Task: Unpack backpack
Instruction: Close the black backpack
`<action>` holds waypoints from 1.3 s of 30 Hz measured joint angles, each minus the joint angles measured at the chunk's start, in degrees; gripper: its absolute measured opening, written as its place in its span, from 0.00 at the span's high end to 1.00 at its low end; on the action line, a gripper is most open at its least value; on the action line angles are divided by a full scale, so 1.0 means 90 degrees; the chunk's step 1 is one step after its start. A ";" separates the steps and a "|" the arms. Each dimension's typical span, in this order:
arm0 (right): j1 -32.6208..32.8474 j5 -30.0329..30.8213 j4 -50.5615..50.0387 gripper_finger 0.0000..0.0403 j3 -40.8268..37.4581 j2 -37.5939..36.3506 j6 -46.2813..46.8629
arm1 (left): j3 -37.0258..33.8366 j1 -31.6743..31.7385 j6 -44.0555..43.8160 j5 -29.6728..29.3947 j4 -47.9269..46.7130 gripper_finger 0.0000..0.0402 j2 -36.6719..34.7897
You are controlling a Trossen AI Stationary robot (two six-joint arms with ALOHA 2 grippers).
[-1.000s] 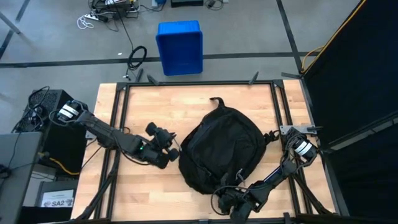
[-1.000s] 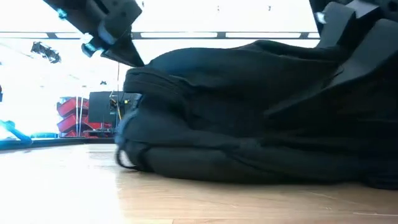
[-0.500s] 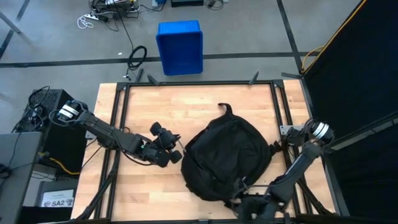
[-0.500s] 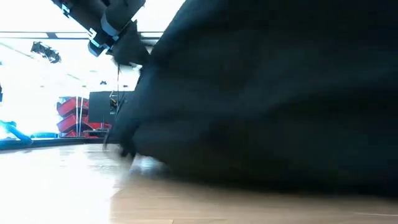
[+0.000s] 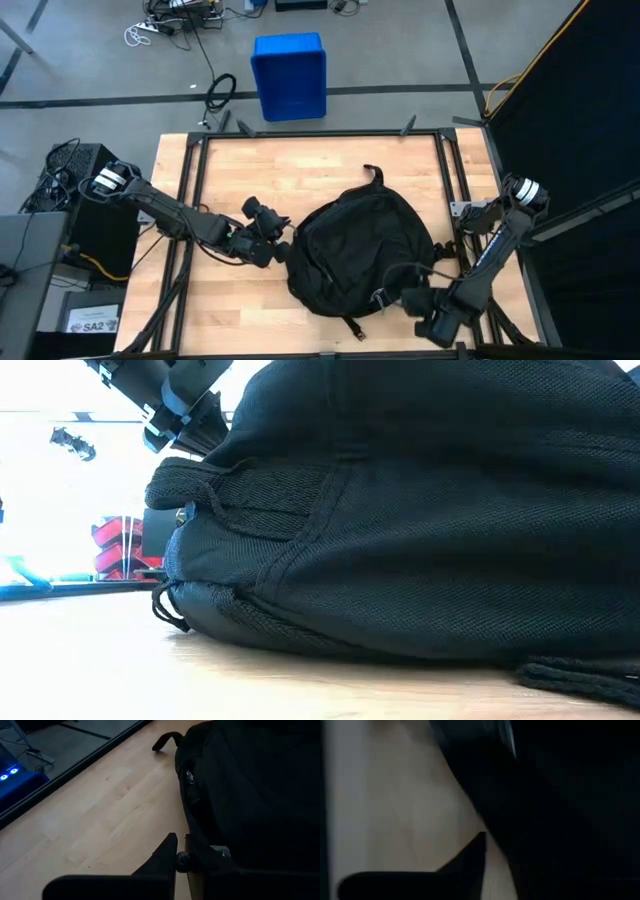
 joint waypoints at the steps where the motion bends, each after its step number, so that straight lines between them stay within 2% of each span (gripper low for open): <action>1: -0.0031 -0.0221 0.0007 0.94 -0.0195 0.0000 0.0239 | 0.0000 0.0000 -0.0013 0.0009 0.0014 1.00 0.0000; 3: -0.0116 -0.0476 -0.0027 0.98 -0.0572 0.0000 0.0652 | 0.0000 -0.0002 -0.0018 0.0062 0.0028 1.00 0.0000; 8: -0.0746 -0.0394 -0.0490 0.94 -0.1361 -0.0002 0.1414 | 0.0000 -0.0005 -0.0009 0.0559 0.0030 1.00 0.0005; 14: -0.2073 0.0484 -0.1139 0.95 -0.1775 -0.0002 0.1433 | 0.0000 -0.0109 0.0419 0.1480 0.0503 1.00 0.0068; 17: -0.2821 0.1278 -0.1130 0.97 -0.1774 -0.0002 0.0935 | 0.0000 -0.0184 0.0805 0.1886 0.0940 1.00 0.0201; 21: -0.3856 0.2303 -0.1135 0.98 -0.1542 -0.0002 -0.0294 | 0.0000 -0.0223 0.1152 0.2271 0.1451 1.00 0.0434; 26: -0.4858 0.2436 -0.1608 0.99 -0.0825 -0.0027 -0.1898 | 0.0000 -0.0226 0.1252 0.2433 0.1713 1.00 0.0659; 30: -0.4929 0.2683 -0.2572 0.98 -0.0121 -0.0218 -0.2117 | 0.0000 -0.0223 0.1250 0.2401 0.1898 1.00 0.0709; 33: -0.4625 0.3080 -0.2967 0.97 0.0410 -0.0594 -0.1995 | 0.0000 -0.0223 0.1296 0.2322 0.2125 1.00 0.0709; 36: -0.4075 0.3228 -0.2691 0.97 0.0808 -0.1077 -0.2027 | 0.0000 -0.0223 0.1467 0.2318 0.2442 1.00 0.0709; 39: -0.3295 0.3203 -0.1580 0.98 0.0920 -0.1559 -0.2420 | 0.0000 -0.0212 0.1582 0.2316 0.2581 1.00 0.0709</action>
